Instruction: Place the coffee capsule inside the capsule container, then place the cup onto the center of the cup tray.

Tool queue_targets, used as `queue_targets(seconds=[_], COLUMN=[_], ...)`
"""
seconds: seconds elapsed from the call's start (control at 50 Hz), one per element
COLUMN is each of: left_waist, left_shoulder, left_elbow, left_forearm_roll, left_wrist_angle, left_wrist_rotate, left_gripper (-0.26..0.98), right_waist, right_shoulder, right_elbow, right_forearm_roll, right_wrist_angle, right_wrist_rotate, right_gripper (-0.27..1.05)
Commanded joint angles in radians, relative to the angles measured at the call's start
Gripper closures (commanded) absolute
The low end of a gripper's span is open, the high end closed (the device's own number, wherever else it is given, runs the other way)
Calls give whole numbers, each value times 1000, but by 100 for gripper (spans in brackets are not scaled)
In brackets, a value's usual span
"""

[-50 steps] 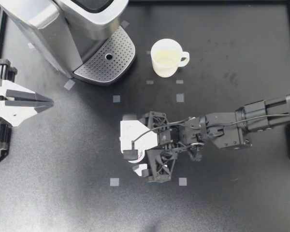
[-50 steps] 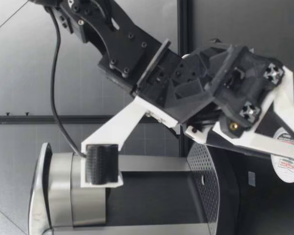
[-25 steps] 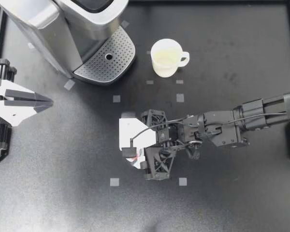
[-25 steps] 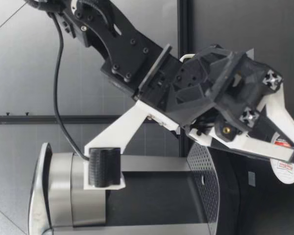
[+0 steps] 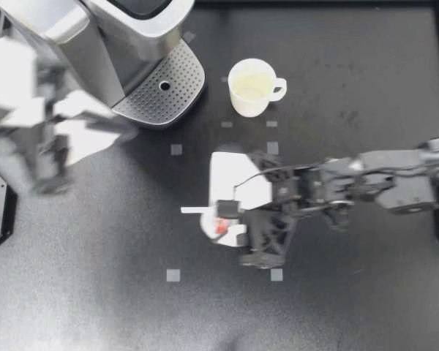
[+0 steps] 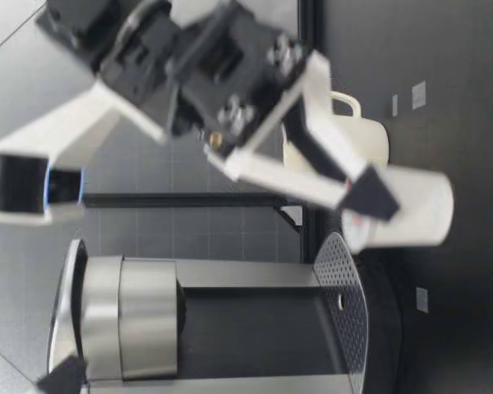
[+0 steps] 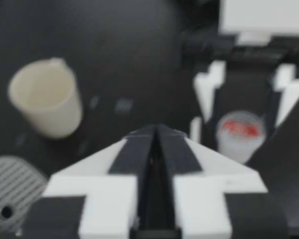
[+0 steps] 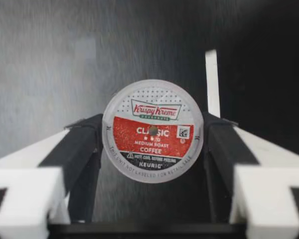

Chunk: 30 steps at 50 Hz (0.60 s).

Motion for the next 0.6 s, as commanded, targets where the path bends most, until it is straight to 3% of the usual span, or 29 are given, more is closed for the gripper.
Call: queue_targets(seconds=[0.0, 0.14, 0.22, 0.28, 0.34, 0.42, 0.5, 0.58], left_waist=[3, -11, -66, -104, -155, -209, -244, -256], left_shoulder=[100, 241, 302, 333, 368, 411, 463, 518], left_elbow=[-166, -344, -397, -410, -410, -393, -373, -365], left_forearm_roll=[78, 235, 414, 546, 738, 946, 1097, 1164], left_wrist_angle=[195, 468, 560, 607, 675, 758, 833, 885], left_wrist_rotate=[-6, -60, -152, -235, -356, -476, -555, -581], left_gripper=[59, 59, 59, 59, 59, 59, 60, 60], right_waist=[-6, -6, -6, -5, -6, -6, -5, -5], right_shoulder=[-52, -80, -95, -110, -132, -160, -190, -213], right_elbow=[17, 66, 100, 129, 158, 193, 227, 258], right_forearm_roll=[3, 3, 5, 5, 3, 3, 3, 5], right_wrist_angle=[-21, -91, -124, -155, -186, -221, -255, -287], right_wrist_rotate=[3, 12, 21, 29, 32, 34, 34, 35], right_gripper=[34, 34, 34, 34, 34, 34, 34, 34])
